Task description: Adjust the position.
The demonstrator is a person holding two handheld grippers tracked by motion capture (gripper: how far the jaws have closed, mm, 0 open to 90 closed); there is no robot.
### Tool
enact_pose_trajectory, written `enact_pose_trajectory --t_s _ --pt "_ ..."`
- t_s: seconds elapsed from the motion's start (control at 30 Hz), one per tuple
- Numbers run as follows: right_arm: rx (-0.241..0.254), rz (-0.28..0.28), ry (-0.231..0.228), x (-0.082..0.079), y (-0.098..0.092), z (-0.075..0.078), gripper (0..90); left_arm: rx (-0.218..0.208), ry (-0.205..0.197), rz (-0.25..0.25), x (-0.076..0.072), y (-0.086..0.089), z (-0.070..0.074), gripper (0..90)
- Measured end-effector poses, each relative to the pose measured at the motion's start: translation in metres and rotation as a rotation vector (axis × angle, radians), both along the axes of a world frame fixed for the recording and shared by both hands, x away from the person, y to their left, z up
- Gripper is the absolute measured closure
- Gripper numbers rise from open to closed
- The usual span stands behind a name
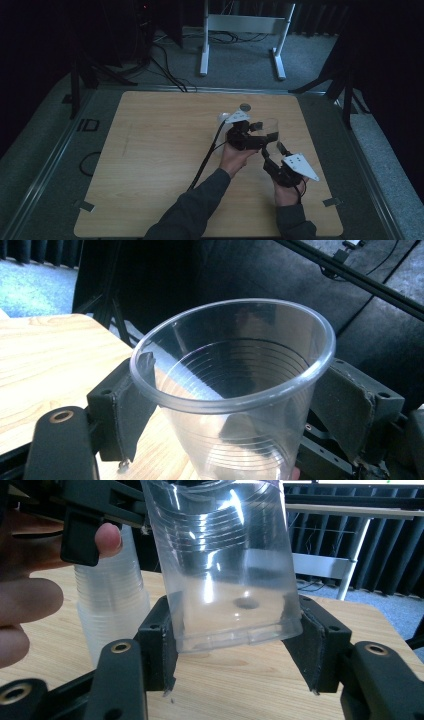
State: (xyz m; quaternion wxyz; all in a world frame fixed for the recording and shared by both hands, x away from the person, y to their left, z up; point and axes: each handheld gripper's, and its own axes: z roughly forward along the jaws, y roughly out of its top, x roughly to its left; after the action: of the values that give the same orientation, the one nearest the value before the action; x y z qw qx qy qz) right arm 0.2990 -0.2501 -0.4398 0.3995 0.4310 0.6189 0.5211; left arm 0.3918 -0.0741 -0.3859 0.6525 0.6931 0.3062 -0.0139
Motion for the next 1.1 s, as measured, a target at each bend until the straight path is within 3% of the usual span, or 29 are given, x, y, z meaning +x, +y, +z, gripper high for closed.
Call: enact_pose_trajectory --t_s 1.1 --pt "0.005 0.026 0.028 0.0031 -0.0016 -0.0020 40.1 0.037 -0.065 0.017 -0.0089 -0.0053 0.0016 29.9"
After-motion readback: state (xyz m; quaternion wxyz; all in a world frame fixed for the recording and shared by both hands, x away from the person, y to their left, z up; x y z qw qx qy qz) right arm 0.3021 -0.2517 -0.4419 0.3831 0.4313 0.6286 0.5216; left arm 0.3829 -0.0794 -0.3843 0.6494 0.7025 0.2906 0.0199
